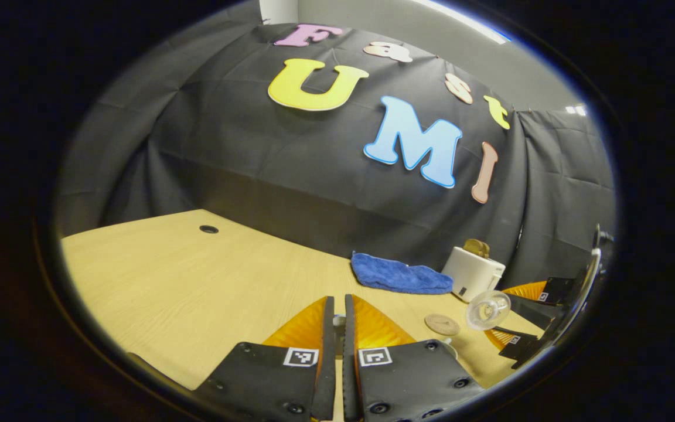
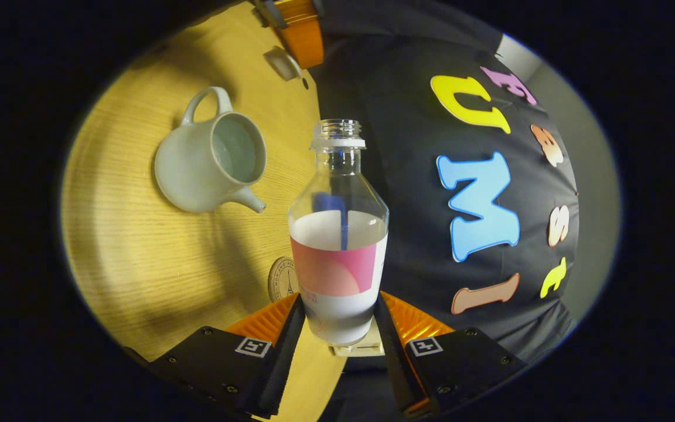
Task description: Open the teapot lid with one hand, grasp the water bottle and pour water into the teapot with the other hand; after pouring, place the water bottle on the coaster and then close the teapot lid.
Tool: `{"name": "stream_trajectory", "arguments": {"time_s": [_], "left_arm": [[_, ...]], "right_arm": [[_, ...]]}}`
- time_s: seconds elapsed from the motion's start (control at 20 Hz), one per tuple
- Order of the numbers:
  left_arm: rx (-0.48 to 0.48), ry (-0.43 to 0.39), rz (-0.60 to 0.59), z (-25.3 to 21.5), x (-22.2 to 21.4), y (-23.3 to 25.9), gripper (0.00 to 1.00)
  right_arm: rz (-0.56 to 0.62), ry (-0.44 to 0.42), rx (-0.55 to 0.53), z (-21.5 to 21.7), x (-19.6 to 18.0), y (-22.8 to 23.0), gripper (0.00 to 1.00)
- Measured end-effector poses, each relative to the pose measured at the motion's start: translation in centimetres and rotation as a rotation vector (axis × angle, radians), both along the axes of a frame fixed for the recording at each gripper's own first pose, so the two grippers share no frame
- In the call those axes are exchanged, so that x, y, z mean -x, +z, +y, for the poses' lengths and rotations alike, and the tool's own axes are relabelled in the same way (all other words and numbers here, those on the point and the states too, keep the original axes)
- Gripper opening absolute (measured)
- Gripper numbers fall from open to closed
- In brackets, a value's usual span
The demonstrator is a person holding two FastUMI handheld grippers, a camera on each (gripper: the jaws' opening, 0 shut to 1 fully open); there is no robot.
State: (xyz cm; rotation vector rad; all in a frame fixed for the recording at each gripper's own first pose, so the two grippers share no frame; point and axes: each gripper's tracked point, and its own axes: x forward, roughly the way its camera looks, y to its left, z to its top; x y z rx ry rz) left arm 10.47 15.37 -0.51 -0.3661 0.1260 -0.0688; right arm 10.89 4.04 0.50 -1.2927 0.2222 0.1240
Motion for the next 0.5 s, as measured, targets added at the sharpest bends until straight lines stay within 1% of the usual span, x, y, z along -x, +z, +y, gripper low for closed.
{"name": "stream_trajectory", "arguments": {"time_s": [0.3,0.5], "left_arm": [[-0.011,-0.010,-0.003,-0.6,-0.1,0.0,0.12],[-0.043,-0.020,-0.031,-1.1,0.2,0.6,0.12]], "right_arm": [[0.074,-0.122,-0.350,-2.2,-1.5,-0.3,0.70],[0.098,-0.170,-0.605,-3.0,-3.3,-0.7,0.71]]}}
